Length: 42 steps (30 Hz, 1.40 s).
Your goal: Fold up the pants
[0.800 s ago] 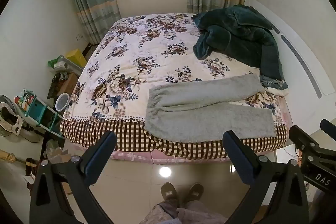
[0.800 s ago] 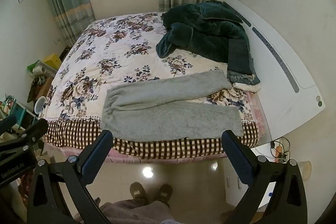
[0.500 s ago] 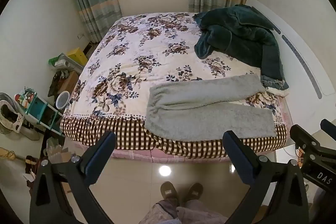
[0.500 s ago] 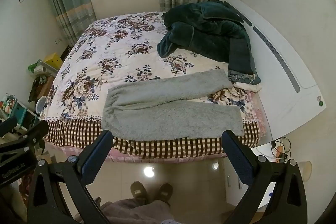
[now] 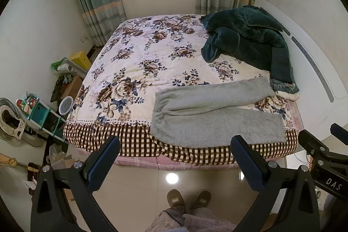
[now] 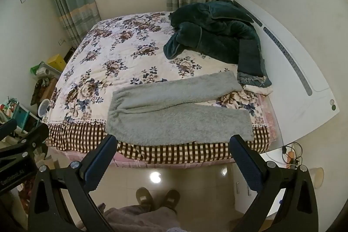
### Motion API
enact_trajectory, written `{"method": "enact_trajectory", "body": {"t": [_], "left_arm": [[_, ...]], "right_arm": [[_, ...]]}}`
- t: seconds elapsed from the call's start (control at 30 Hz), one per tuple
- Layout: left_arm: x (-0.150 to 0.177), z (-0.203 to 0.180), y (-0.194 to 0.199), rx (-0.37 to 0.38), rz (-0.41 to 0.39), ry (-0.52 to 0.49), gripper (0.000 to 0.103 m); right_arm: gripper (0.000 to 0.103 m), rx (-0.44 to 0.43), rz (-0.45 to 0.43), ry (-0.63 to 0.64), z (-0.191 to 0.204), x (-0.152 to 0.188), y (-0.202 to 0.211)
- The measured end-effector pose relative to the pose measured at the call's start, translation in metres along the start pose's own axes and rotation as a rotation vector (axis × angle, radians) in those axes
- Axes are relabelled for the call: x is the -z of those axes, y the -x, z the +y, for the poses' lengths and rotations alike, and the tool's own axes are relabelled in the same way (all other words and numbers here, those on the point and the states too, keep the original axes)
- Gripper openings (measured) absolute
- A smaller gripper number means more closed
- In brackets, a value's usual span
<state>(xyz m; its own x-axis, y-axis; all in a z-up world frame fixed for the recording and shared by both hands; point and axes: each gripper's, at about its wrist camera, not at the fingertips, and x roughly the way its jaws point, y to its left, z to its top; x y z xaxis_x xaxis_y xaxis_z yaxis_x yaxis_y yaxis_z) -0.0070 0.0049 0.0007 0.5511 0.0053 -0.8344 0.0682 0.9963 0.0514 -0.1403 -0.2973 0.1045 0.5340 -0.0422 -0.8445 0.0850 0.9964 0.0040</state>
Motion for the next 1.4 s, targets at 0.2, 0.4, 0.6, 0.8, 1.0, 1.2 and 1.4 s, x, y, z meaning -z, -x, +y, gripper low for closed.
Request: {"method": "enact_trajectory", "body": {"t": [0.2, 0.4, 0.6, 0.8, 1.0, 1.2, 1.4], "left_arm": [[-0.001, -0.002, 0.000, -0.003, -0.001, 0.000, 0.103], [-0.007, -0.005, -0.001, -0.006, -0.002, 0.002, 0.103], [-0.007, -0.005, -0.001, -0.004, -0.004, 0.000, 0.103], [-0.007, -0.005, -0.001, -0.002, -0.005, 0.000, 0.103], [-0.032, -0.017, 0.007, -0.003, -0.005, -0.002, 0.103], [-0.034, -0.017, 0.008, 0.003, -0.007, 0.003, 0.103], [-0.041, -0.021, 0.009, 0.003, -0.011, 0.002, 0.103]], "right_arm": [[0.103, -0.003, -0.001, 0.001, -0.001, 0.000, 0.000], [0.103, -0.006, -0.002, -0.001, -0.003, -0.001, -0.001], [0.103, -0.004, -0.004, 0.000, -0.003, -0.002, 0.000], [0.103, -0.003, -0.005, -0.002, -0.003, -0.002, 0.000], [0.103, -0.002, -0.006, -0.002, -0.003, -0.002, 0.000], [0.103, -0.001, -0.005, 0.001, -0.004, -0.011, 0.006], [0.103, -0.002, -0.008, 0.000, -0.004, -0.011, 0.007]]}}
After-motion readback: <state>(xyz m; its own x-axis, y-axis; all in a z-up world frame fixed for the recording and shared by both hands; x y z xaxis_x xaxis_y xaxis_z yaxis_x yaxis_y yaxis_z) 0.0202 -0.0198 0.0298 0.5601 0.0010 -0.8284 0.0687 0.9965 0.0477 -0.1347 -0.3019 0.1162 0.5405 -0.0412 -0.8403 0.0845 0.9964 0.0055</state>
